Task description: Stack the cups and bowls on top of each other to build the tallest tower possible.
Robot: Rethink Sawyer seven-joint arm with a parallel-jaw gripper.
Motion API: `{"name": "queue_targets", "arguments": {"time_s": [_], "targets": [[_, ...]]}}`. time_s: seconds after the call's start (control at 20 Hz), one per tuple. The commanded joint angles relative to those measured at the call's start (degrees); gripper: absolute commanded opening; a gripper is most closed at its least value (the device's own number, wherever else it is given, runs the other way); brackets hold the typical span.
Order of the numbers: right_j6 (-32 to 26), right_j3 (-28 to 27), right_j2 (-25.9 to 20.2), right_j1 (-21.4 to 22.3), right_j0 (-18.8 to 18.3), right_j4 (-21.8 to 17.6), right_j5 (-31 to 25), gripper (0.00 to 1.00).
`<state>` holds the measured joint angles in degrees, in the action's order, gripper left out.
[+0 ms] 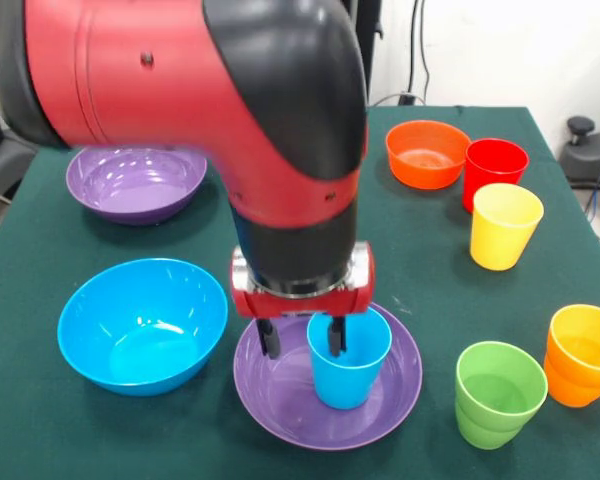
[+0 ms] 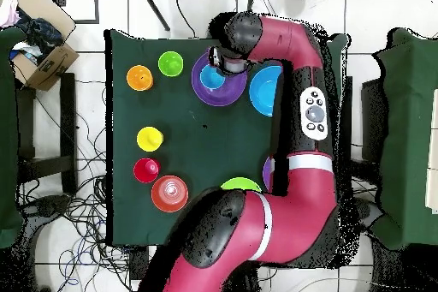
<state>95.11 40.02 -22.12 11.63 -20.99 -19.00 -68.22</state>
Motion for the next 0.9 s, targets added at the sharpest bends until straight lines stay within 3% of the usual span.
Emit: {"name": "queue_targets", "arguments": {"time_s": [0.05,0.45,0.7,0.9], "targets": [[-13.2,4.4,-1.6,4.4,1.2,-0.6,-9.1,1.0],[-13.9,-0.6,-2.4,3.9,2.3,-2.2,-14.4,1.0],[-14.9,-3.8,-3.8,1.9,2.3,-2.9,-11.3,1.0],[-14.9,-6.2,-3.7,0.4,2.1,-3.1,-13.7,1.0]]}}
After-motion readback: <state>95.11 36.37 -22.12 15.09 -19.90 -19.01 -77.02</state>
